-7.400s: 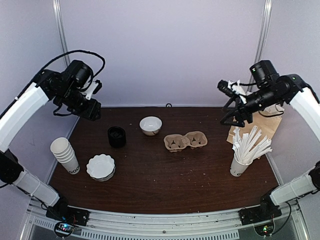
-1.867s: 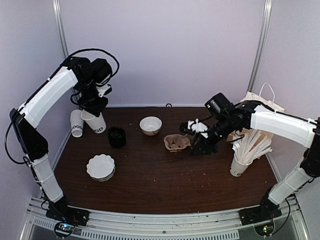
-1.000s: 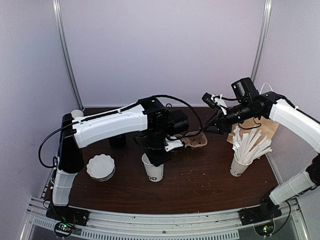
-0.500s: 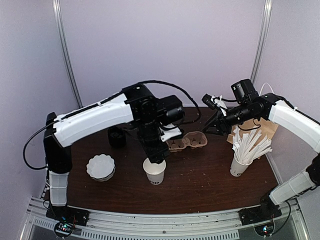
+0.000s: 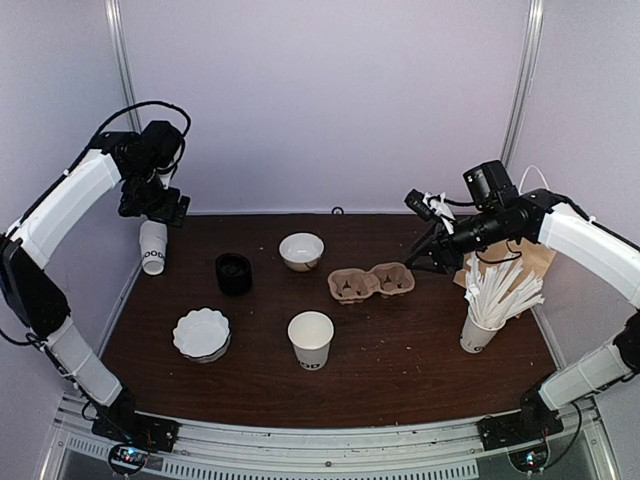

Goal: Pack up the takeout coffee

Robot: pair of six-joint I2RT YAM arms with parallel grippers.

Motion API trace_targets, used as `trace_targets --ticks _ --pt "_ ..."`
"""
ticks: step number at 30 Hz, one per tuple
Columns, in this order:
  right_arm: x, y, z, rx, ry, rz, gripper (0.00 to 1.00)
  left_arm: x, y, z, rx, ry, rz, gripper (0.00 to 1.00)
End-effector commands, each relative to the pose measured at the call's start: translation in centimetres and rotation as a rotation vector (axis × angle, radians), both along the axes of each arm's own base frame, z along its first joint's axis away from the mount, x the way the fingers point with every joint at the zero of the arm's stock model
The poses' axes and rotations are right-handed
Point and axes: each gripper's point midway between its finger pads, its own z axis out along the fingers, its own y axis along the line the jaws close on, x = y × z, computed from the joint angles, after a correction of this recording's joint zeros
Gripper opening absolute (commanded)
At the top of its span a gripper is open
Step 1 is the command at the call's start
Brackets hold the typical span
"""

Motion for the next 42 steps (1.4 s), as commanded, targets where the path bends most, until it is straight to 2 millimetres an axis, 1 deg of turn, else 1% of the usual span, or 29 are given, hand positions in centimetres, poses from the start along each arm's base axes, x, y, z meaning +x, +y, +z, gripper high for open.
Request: trace_targets --ticks 1,4,6,8,11,14,17,20,23,26,28,32,38,42 --pt "-0.5 -0.1 1.0 0.04 -0.012 -0.002 0.49 4.6 5.6 -3.4 -0.046 -0.001 0.2 0.98" --pt "-0.8 -0.1 1.0 0.044 -0.006 0.002 0.5 6.3 8.5 -6.6 -0.059 0.075 0.273 0.98" --pt "-0.8 -0.1 0.9 0.044 -0.006 0.003 0.51 7.2 9.8 -8.3 -0.077 0.095 0.305 0.97" --pt "-1.0 -0.2 0.9 0.043 -0.008 0.005 0.52 8.5 10.8 -9.8 -0.131 0.083 0.318 0.98" --pt "-1.1 -0.3 0.7 0.037 -0.012 0.004 0.54 10.3 12.0 -12.6 -0.241 0.11 0.343 0.98" --pt "-1.2 -0.5 0.6 0.031 -0.014 0.003 0.56 11.9 13.0 -15.8 -0.278 0.146 0.354 0.98" --pt "-1.4 -0.6 0.4 0.027 -0.013 0.002 0.57 13.1 14.3 -17.8 -0.299 0.154 0.384 0.98" --pt "-1.5 -0.7 0.4 0.024 -0.014 0.003 0.58 14.7 14.7 -18.4 -0.329 0.128 0.377 0.97" --pt "-1.6 -0.7 0.1 0.018 -0.011 0.006 0.58 15.8 15.3 -19.1 -0.317 0.132 0.388 0.97" --pt "-1.6 -0.8 -0.1 0.013 -0.012 0.005 0.58 16.3 16.0 -20.0 -0.292 0.16 0.423 0.97" --pt "-1.6 -0.8 -0.3 0.009 -0.011 0.005 0.58 16.6 16.1 -20.3 -0.294 0.167 0.431 0.97" --pt "-1.5 -0.9 -0.3 0.002 -0.015 0.002 0.58 16.4 16.1 -21.3 -0.301 0.184 0.456 0.94" --pt "-1.5 -0.9 -0.3 -0.002 -0.011 0.003 0.58 16.0 16.1 -22.8 -0.299 0.222 0.473 0.95" --pt "-1.4 -0.9 -0.6 -0.005 -0.004 0.003 0.58 16.0 16.0 -23.5 -0.298 0.231 0.468 0.93"
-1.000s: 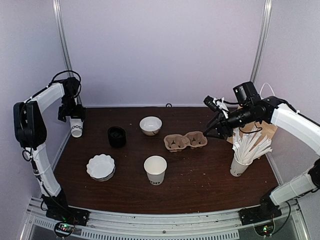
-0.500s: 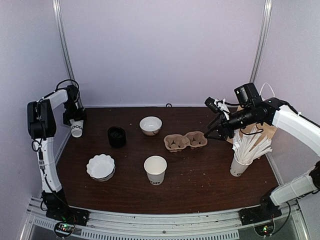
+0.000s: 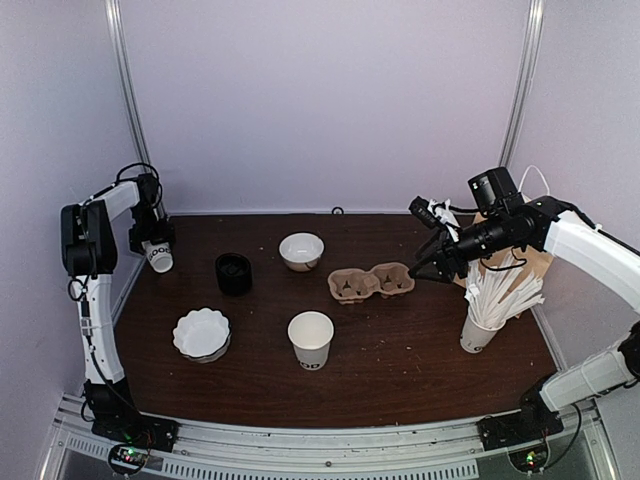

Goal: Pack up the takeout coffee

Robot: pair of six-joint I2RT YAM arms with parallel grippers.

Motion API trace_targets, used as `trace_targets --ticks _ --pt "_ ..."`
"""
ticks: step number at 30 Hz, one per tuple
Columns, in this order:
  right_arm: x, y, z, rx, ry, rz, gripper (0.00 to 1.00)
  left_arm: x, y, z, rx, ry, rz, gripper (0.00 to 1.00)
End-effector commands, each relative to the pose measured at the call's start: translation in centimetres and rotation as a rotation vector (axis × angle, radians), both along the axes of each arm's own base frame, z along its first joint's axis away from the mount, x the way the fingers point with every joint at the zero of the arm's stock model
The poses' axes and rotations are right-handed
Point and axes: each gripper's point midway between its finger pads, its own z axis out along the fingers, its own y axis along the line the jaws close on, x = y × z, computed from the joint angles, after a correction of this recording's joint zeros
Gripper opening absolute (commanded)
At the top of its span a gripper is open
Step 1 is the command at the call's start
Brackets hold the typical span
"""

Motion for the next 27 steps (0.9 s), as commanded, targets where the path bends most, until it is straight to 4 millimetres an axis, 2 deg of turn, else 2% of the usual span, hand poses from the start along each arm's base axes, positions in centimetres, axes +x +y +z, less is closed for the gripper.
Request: trace_targets --ticks 1,11,16,22,23,27 --pt "0.0 -0.3 0.0 -0.006 -0.003 -0.007 0.58 0.1 0.3 -1.1 -0.007 0.013 0.013 0.92" --pt "0.0 -0.5 0.0 -0.015 -0.009 -0.011 0.57 -0.1 0.0 -1.2 -0.02 0.013 0.002 0.8" --pt "0.1 -0.3 0.2 -0.012 -0.01 -0.006 0.57 -0.4 -1.2 2.4 -0.016 -0.075 -0.053 0.76" --pt "0.7 0.1 1.3 -0.024 -0.027 0.017 0.56 -1.5 -6.5 9.9 0.041 -0.291 -0.235 0.75" --pt "0.9 0.2 1.7 -0.025 -0.037 0.022 0.57 -1.5 -8.5 11.7 0.047 -0.356 -0.286 0.75" --pt "1.7 0.8 3.9 -0.013 -0.079 0.041 0.56 -3.5 -16.0 16.7 0.024 -0.526 -0.505 0.75"
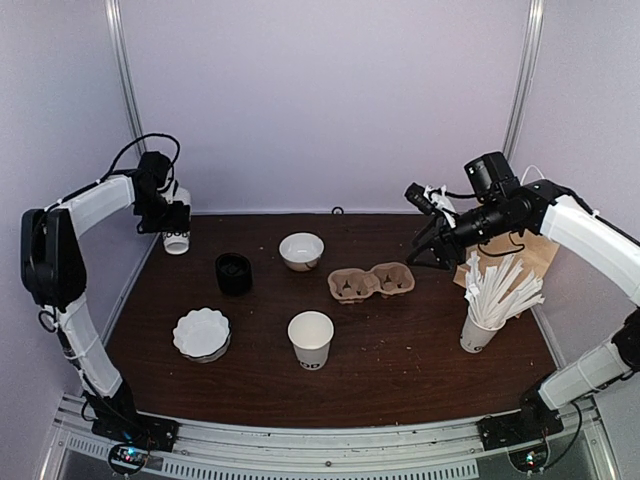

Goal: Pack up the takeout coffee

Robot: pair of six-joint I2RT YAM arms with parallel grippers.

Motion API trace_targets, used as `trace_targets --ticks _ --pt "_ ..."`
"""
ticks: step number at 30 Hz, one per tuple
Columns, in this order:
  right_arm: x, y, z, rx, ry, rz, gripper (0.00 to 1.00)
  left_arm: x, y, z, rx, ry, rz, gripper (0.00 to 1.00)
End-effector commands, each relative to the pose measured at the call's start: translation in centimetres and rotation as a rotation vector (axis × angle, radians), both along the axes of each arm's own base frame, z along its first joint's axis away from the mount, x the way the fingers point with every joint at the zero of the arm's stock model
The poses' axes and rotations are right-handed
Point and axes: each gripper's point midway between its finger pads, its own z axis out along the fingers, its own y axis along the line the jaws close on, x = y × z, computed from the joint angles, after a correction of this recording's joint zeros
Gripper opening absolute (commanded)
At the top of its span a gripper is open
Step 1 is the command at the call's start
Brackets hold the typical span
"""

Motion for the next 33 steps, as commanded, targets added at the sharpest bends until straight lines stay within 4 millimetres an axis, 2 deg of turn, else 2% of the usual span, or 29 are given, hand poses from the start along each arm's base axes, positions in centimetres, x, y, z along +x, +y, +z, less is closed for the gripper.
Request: trace_targets --ticks 1,4,7,10,14,18,22,27,33 --pt "0.8 0.7 3.2 0.013 -0.075 0.032 0.56 0.1 -9.3 9.0 -0.04 -0.33 -0.305 0.75" --pt "1.4 1.3 5.6 0.029 -0.114 0.05 0.56 -3.1 -16.0 11.4 -0.118 -0.417 -0.557 0.75" --pt "1.7 2.0 8.1 0.069 -0.144 0.071 0.56 -7.5 -21.2 13.0 -0.203 -0.486 -0.788 0.75" --pt "1.3 3.2 9.3 0.099 -0.159 0.115 0.56 -11.3 -24.1 13.9 -0.261 -0.515 -0.955 0.76" --pt "0.6 5.4 9.3 0.098 -0.153 0.181 0.55 -16.0 -27.4 14.7 -0.321 -0.529 -1.138 0.76" --pt "-0.5 8.0 9.4 0.114 -0.138 0.262 0.55 -19.5 -29.7 14.8 -0.362 -0.503 -1.274 0.76" --pt "-0.8 9.9 9.9 0.13 -0.141 0.294 0.54 -22.3 -31.6 14.6 -0.387 -0.467 -1.378 0.76" --pt "-2.1 11.6 11.0 0.171 -0.118 0.364 0.55 -23.7 -32.5 14.5 -0.395 -0.451 -1.424 0.75" --pt "-4.0 13.3 10.2 0.143 -0.082 0.452 0.54 -24.7 -32.7 14.5 -0.409 -0.435 -1.461 0.75"
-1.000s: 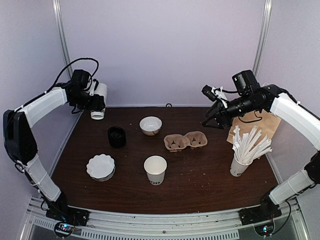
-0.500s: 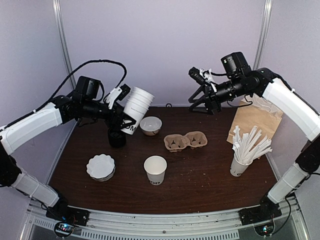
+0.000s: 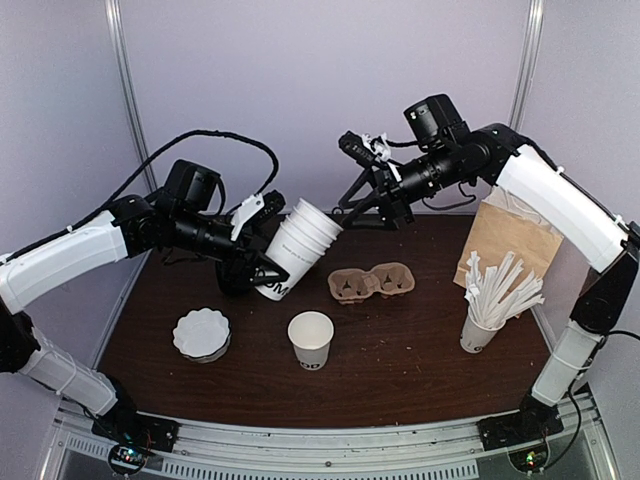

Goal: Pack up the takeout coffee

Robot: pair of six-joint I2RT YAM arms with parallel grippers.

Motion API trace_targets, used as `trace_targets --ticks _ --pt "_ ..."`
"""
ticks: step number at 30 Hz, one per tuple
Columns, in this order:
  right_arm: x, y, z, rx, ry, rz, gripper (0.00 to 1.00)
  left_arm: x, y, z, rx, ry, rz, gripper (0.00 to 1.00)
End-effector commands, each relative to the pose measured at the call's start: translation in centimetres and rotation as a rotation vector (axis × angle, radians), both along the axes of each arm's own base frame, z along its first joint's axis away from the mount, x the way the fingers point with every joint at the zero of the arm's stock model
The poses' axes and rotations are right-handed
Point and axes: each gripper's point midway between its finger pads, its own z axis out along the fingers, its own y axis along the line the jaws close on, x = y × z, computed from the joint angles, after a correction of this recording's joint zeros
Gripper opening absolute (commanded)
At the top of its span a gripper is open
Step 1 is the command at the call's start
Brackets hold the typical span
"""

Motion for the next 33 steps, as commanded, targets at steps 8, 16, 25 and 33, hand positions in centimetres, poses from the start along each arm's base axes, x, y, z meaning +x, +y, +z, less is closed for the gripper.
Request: trace_targets --ticks 8,16,25,33 --pt "-2.6 2.6 -1.8 -0.043 0.112 0.111 0.5 -1.6 -0.6 2.5 -0.053 -0.07 -0.088 0.75" --pt "-3.0 2.4 -1.2 -0.035 0.088 0.113 0.0 1.3 0.1 1.6 -0.012 -0.147 0.061 0.85" --pt "1.3 0.8 -3.1 -0.192 -0.07 -0.05 0.0 3.8 4.2 1.0 0.117 -0.296 0.271 0.97" --pt "12.0 -4.6 -6.9 -0.462 -0.225 -0.411 0.0 4.3 5.4 1.3 0.125 -0.35 0.329 0.98"
